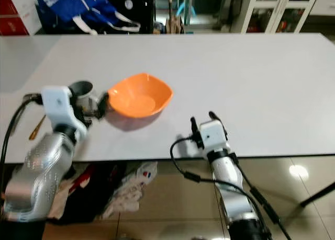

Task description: Setting the table

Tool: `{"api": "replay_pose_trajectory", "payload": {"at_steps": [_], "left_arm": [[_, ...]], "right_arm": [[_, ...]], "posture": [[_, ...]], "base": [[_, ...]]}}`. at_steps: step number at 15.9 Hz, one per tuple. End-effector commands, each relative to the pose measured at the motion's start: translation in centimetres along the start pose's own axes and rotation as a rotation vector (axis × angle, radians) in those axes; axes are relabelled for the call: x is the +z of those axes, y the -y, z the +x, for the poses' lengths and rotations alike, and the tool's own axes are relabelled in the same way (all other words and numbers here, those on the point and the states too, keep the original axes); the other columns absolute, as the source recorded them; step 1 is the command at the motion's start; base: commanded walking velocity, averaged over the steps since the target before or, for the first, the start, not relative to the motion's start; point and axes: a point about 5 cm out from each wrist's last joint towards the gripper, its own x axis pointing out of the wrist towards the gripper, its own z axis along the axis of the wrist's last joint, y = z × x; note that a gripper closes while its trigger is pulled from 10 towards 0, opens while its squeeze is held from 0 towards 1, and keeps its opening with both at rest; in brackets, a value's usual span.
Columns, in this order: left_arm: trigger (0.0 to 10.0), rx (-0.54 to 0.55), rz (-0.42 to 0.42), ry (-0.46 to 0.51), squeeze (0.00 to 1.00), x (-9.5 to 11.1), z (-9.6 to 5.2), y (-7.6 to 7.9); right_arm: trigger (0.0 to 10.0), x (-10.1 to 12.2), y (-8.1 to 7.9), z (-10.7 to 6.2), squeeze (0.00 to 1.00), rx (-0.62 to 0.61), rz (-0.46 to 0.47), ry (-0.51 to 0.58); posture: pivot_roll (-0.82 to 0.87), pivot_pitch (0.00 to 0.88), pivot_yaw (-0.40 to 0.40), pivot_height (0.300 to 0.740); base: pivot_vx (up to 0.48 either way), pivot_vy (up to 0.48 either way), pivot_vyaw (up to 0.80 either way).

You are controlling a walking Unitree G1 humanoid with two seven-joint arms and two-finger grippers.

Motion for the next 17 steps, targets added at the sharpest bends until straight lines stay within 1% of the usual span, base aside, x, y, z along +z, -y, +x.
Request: {"api": "replay_pose_trajectory", "payload": {"at_steps": [1,2,3,4,5,6,8,9,10,11,12,13,17], "left_arm": [[10.0,-0.014,0.069,0.004,0.0,-0.3,-0.7,-0.2],[10.0,-0.018,0.124,0.013,0.0,-0.8,-1.3,-0.5],[10.0,0.001,0.217,-0.032,0.0,-3.6,-2.3,-1.6],[10.0,0.002,0.238,-0.046,0.0,-4.4,-2.5,-1.8],[10.0,0.03,0.249,-0.071,0.0,-6.0,-3.3,-2.3],[10.0,0.07,0.253,-0.062,0.0,-6.2,-3.6,-2.6],[10.0,0.129,0.269,-0.034,0.0,-6.2,-3.9,-3.2],[10.0,0.155,0.192,-0.058,0.0,-6.4,-3.6,-3.1],[10.0,0.17,0.132,-0.062,0.0,-6.2,-3.2,-3.0],[10.0,0.158,0.081,-0.043,0.0,-5.6,-2.6,-2.7],[10.0,0.155,0.052,-0.031,0.0,-5.1,-2.3,-2.5],[10.0,0.156,0.056,-0.021,0.0,-4.9,-2.3,-2.4],[10.0,0.157,0.037,-0.022,0.0,-4.7,-2.5,-1.9]], "right_arm": [[10.0,0.1,0.7,0.1,0.0,-0.036,0.044,0.0],[10.0,0.2,0.9,0.0,0.0,-0.044,0.066,0.009],[10.0,0.1,0.9,-0.1,0.0,-0.06,0.118,0.017],[10.0,0.1,0.9,-0.1,0.0,-0.064,0.134,0.019],[10.0,0.5,0.8,-0.2,0.0,-0.057,0.182,0.05],[10.0,0.4,0.8,-0.2,0.0,-0.054,0.2,0.055],[10.0,-0.4,0.9,-0.4,0.0,-0.07,0.227,0.019],[10.0,-0.7,0.8,-0.5,0.0,-0.063,0.214,-0.002],[10.0,-0.9,0.7,-0.5,0.0,-0.053,0.201,-0.016],[10.0,-1.1,0.3,-0.5,0.0,-0.033,0.194,-0.032],[10.0,-1.2,0.1,-0.4,0.0,-0.011,0.185,-0.037],[10.0,-1.1,-0.1,-0.4,0.0,0.012,0.178,-0.037],[10.0,-1.2,-0.3,-0.3,0.0,0.034,0.187,-0.043]], "posture": [[-0.1,0.0,0.07,0.74],[-0.1,0.0,0.07,0.74],[-0.1,0.0,0.072,0.74],[-0.1,0.0,0.072,0.74],[-0.11,0.0,0.076,0.74],[-0.11,0.0,0.075,0.74],[-0.11,0.0,0.074,0.74],[-0.1,0.0,0.07,0.74],[-0.1,0.0,0.068,0.74],[-0.09,0.0,0.06,0.74],[-0.09,0.0,0.059,0.74],[-0.08,0.0,0.056,0.74],[-0.08,0.0,0.045,0.74]], "base": [[0.0,0.0,0.0],[0.0,0.0,0.0],[0.0,0.0,0.0],[0.0,0.0,0.0],[0.0,0.0,0.0],[0.0,0.0,0.0],[0.0,0.0,0.0],[0.0,0.0,0.0],[0.0,0.0,0.0],[0.0,0.0,0.0],[0.0,0.0,0.0],[0.0,0.0,0.0],[0.0,0.0,0.0]]}}
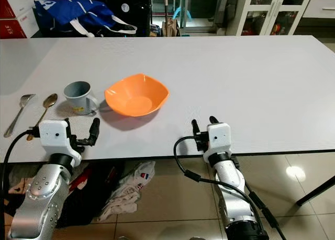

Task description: Setting the table

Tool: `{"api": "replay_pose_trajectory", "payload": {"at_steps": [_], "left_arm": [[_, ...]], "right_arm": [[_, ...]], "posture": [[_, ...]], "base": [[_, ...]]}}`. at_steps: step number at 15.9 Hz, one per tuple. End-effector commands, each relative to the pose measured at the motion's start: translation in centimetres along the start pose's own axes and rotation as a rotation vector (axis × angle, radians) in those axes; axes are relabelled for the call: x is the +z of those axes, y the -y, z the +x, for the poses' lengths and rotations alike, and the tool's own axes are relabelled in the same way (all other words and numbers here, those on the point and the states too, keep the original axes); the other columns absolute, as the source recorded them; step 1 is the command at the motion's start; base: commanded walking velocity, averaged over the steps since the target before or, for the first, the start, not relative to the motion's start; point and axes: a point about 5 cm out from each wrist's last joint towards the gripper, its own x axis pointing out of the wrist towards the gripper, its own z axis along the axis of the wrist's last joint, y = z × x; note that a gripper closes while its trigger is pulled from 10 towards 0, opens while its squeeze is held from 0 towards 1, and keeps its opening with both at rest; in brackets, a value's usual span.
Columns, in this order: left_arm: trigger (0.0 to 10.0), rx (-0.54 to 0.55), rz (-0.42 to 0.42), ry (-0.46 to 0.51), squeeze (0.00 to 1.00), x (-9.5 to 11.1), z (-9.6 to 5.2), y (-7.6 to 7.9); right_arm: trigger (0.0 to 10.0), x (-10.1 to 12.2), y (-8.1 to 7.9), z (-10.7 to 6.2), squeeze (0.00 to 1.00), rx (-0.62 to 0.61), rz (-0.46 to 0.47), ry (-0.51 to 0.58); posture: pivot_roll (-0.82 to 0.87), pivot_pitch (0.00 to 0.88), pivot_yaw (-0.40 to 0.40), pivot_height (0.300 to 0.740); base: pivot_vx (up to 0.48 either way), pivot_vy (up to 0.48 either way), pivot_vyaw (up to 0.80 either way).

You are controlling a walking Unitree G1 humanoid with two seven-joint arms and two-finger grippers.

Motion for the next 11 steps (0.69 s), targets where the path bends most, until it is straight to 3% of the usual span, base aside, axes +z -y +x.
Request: {"api": "replay_pose_trajectory", "payload": {"at_steps": [1,5,11], "left_arm": [[10.0,0.002,0.001,0.004,0.0,0.4,-0.1,-0.1],[10.0,-0.02,-0.012,-0.034,0.0,-0.4,-1.2,0.4],[10.0,-0.034,0.009,-0.051,0.0,-0.6,-0.8,0.6]], "right_arm": [[10.0,-0.1,-0.2,0.1,0.0,0.021,0.007,-0.013],[10.0,-0.2,-0.1,0.1,0.0,0.029,-0.002,-0.02],[10.0,-0.4,-0.1,0.0,0.0,0.026,-0.002,-0.026]], "posture": [[-0.08,0.0,0.044,0.74],[-0.08,0.0,0.044,0.74],[-0.08,0.0,0.048,0.74]], "base": [[0.0,0.0,0.0],[0.0,0.0,0.0],[0.0,0.417,0.0]]}}
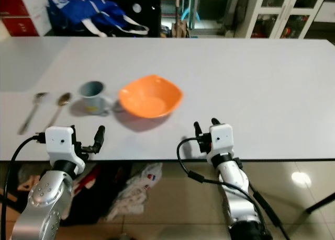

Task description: Setting the table

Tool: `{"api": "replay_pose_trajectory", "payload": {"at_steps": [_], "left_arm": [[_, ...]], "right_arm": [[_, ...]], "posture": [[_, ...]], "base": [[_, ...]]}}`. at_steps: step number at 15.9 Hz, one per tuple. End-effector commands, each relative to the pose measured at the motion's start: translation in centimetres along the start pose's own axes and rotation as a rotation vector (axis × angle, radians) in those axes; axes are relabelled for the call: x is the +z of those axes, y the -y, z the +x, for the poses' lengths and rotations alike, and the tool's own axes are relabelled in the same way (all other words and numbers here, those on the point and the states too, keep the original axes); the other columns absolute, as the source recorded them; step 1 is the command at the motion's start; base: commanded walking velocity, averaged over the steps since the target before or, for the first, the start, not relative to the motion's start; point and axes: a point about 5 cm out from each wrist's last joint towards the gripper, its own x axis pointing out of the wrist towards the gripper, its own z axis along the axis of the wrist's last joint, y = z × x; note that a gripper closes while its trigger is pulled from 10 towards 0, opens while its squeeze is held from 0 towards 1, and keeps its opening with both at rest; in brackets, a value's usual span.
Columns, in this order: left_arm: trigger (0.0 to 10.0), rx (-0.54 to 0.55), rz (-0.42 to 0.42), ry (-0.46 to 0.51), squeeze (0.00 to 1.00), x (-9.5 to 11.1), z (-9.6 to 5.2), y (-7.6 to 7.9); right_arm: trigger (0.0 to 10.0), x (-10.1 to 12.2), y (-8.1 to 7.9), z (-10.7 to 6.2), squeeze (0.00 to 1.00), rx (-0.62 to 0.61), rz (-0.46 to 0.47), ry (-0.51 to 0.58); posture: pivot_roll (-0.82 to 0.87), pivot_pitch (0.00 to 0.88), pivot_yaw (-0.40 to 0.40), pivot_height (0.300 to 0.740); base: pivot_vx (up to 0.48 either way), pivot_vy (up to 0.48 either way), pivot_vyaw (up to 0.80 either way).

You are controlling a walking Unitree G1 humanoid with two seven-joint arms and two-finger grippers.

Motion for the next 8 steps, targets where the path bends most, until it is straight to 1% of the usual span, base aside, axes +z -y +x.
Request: {"api": "replay_pose_trajectory", "payload": {"at_steps": [1,6,8], "left_arm": [[10.0,-0.002,0.007,-0.005,0.0,0.06,0.21,0.07],[10.0,-0.004,-0.003,0.0,0.0,0.31,0.44,0.15],[10.0,0.014,-0.014,-0.012,0.0,0.15,0.53,0.09]], "right_arm": [[10.0,0.1,0.08,0.06,0.0,0.006,-0.005,-0.001],[10.0,0.04,0.2,-0.01,0.0,0.009,-0.009,-0.006],[10.0,-0.08,0.19,-0.21,0.0,0.011,-0.01,-0.011]], "posture": [[-0.08,0.0,0.048,0.74],[-0.08,0.0,0.043,0.74],[-0.08,0.0,0.044,0.74]], "base": [[0.0,0.435,0.0],[0.0,0.47,0.0],[0.0,0.48,0.0]]}}
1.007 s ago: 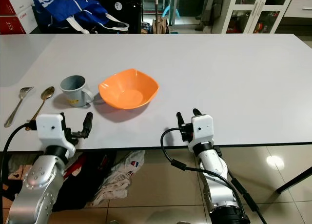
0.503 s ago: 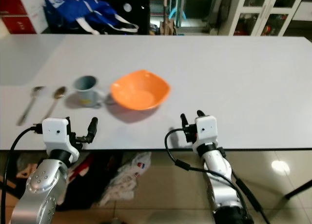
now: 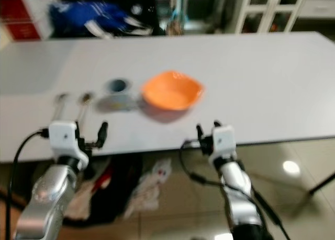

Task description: Setting the table

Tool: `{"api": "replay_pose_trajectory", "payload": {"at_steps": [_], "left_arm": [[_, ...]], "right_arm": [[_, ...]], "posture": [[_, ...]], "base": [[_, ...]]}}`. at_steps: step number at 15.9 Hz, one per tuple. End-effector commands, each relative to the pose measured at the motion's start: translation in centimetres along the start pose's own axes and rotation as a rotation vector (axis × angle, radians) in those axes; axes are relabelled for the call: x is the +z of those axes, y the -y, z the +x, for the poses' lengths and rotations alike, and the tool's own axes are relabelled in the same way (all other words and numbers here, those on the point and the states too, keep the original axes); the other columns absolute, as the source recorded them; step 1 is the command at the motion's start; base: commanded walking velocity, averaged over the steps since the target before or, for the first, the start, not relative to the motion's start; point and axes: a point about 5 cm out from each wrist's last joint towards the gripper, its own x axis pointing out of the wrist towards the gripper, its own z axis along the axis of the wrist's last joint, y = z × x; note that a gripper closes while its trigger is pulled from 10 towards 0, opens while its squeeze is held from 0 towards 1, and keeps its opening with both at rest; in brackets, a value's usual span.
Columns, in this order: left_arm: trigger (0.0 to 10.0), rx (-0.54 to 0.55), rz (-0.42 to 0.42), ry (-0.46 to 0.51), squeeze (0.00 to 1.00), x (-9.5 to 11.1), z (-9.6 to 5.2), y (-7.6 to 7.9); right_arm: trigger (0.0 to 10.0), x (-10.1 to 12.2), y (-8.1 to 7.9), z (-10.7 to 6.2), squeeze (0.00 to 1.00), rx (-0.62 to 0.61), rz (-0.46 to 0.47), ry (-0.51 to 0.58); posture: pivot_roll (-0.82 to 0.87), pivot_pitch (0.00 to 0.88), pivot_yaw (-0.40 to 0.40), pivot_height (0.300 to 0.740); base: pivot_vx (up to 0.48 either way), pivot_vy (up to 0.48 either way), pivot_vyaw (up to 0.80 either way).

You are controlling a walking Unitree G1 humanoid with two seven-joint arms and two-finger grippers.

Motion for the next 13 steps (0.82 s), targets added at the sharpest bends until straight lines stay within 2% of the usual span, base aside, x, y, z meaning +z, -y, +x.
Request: {"api": "replay_pose_trajectory", "payload": {"at_steps": [1,13], "left_arm": [[10.0,0.015,-0.002,-0.008,0.0,-0.04,0.19,-0.08],[10.0,0.068,-0.017,-0.024,0.0,-0.18,0.39,-0.14]], "right_arm": [[10.0,0.39,0.18,0.14,0.0,0.01,-0.012,0.009],[10.0,0.12,0.27,-0.21,0.0,0.015,-0.016,-0.012]], "posture": [[-0.08,0.0,0.043,0.74],[-0.09,0.0,0.036,0.74]], "base": [[0.0,0.48,0.0],[0.0,0.48,0.0]]}}
